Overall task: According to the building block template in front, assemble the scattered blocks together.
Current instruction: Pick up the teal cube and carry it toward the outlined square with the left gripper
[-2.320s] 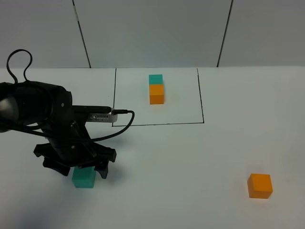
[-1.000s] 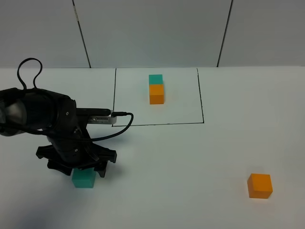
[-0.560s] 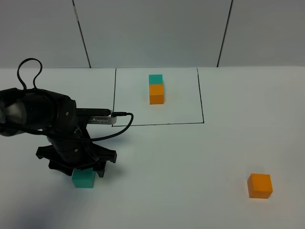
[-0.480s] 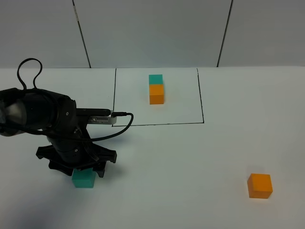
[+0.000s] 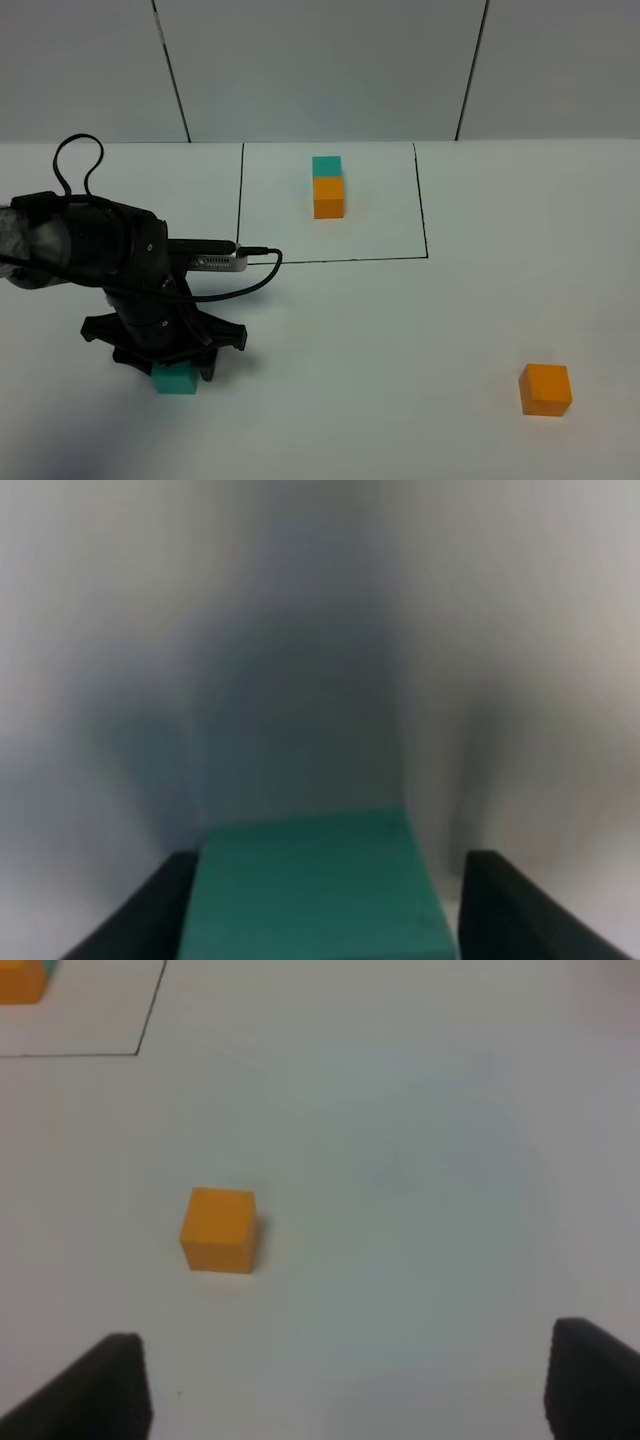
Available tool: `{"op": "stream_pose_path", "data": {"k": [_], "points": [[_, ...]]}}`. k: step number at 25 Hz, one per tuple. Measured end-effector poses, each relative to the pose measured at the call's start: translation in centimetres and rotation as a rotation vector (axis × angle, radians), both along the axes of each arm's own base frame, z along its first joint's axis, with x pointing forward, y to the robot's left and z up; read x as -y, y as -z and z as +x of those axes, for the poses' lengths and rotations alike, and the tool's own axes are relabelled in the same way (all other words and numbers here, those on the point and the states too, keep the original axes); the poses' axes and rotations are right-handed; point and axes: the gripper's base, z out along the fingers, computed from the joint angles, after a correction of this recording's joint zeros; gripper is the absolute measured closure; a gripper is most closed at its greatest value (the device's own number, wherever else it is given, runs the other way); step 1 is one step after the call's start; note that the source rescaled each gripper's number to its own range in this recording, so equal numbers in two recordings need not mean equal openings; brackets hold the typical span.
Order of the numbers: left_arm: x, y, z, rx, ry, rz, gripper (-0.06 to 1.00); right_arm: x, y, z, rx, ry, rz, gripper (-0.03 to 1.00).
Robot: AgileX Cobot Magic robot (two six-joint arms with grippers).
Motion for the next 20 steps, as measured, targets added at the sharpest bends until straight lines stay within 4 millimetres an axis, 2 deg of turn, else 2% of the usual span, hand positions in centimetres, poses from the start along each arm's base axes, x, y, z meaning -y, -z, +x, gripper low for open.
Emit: {"op": "stream_pose_path", "data": {"k": [1, 5, 9, 13, 15, 17, 20], "points": [[0.0, -0.3, 0.0, 0.007, 0.001, -0.002, 0.94, 0.0, 0.0, 0.0, 0.000, 0.000, 0.000, 0.32], [0.1, -1.9, 0.3, 0.025, 0.010, -0.009, 0.94, 0.0, 0.0, 0.0, 0.000, 0.000, 0.000, 0.32], [0.6, -5.1, 1.5, 0.051, 0.129, -0.009, 0.94, 0.0, 0.0, 0.0, 0.000, 0.000, 0.000, 0.32], [1.4, -8.5, 3.1, 0.112, 0.365, 0.003, 0.94, 0.0, 0.0, 0.0, 0.000, 0.000, 0.000, 0.32], [2.1, -9.4, 3.7, 0.136, 0.524, 0.018, 0.94, 0.0, 0.0, 0.0, 0.000, 0.000, 0.000, 0.32], [2.9, -9.5, 4.1, 0.144, 0.706, 0.034, 0.94, 0.0, 0.0, 0.0, 0.000, 0.000, 0.000, 0.32], [4.4, -8.7, 5.0, 0.130, 0.919, 0.049, 0.94, 0.0, 0.0, 0.0, 0.000, 0.000, 0.001, 0.32]]}}
